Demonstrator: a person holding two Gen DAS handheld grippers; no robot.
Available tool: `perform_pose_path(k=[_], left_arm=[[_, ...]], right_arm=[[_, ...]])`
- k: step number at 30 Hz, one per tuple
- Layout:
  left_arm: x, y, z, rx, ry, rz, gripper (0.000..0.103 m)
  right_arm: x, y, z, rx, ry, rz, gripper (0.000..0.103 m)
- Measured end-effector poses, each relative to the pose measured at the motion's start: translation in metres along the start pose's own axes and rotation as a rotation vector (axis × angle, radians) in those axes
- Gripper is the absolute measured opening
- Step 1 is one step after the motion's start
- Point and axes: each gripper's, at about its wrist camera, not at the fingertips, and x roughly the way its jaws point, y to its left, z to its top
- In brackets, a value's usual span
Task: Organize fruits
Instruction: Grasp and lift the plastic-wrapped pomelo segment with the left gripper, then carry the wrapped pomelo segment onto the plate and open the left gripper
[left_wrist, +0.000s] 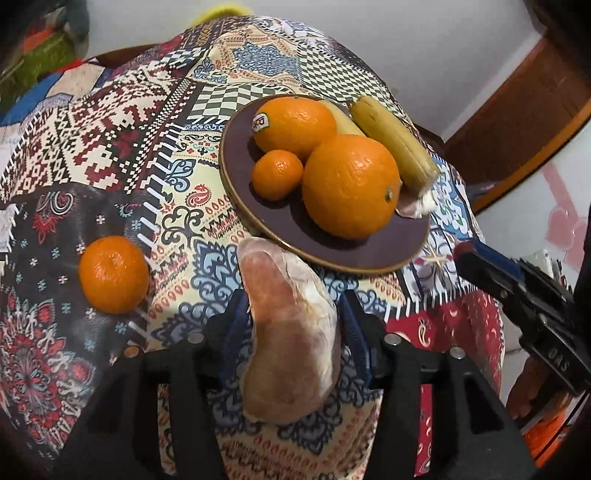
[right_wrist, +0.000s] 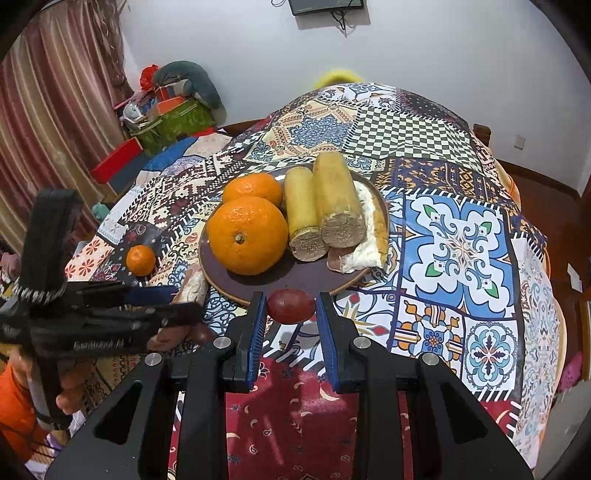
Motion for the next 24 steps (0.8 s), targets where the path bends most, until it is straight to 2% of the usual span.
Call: perform_pose_path(k=[4, 9, 13, 19, 21, 23, 24], left_arm=[[0.002, -0.008, -0.002, 0.046, -0.017, 0.044, 0.047], [-0.007, 0.000, -0.004, 0.007, -0.024, 0.021, 0.044], [-0.022, 0.005, -0.010, 0.000, -0.043, 0.032, 0.044], [-0.048, -0.001, -0.005, 0.022, -0.108, 0.042, 0.042], [-0.055, -0.008, 0.001, 0.038, -0.125, 0.032, 0.024], [-0.056, -0.012, 0.010, 0.049, -0.135, 0.027, 0.020], [-0.056, -0.015, 0.013, 0.058, -0.144, 0.019, 0.004]], right_arm=[[-0.001, -0.004, 0.000, 0.014, -0.003, 0.001, 0.025], [-0.003, -0.005, 0.000, 0.017, -0.006, 0.000, 0.025], [-0.005, -0.006, 0.000, 0.014, -0.012, -0.004, 0.025], [-0.003, -0.009, 0.003, 0.025, -0.016, -0.003, 0.025], [-0.003, -0.008, 0.003, 0.027, -0.018, -0.001, 0.025], [-0.002, -0.008, 0.004, 0.024, -0.018, 0.001, 0.025], [-0.001, -0.007, 0.005, 0.020, -0.019, -0.001, 0.025]])
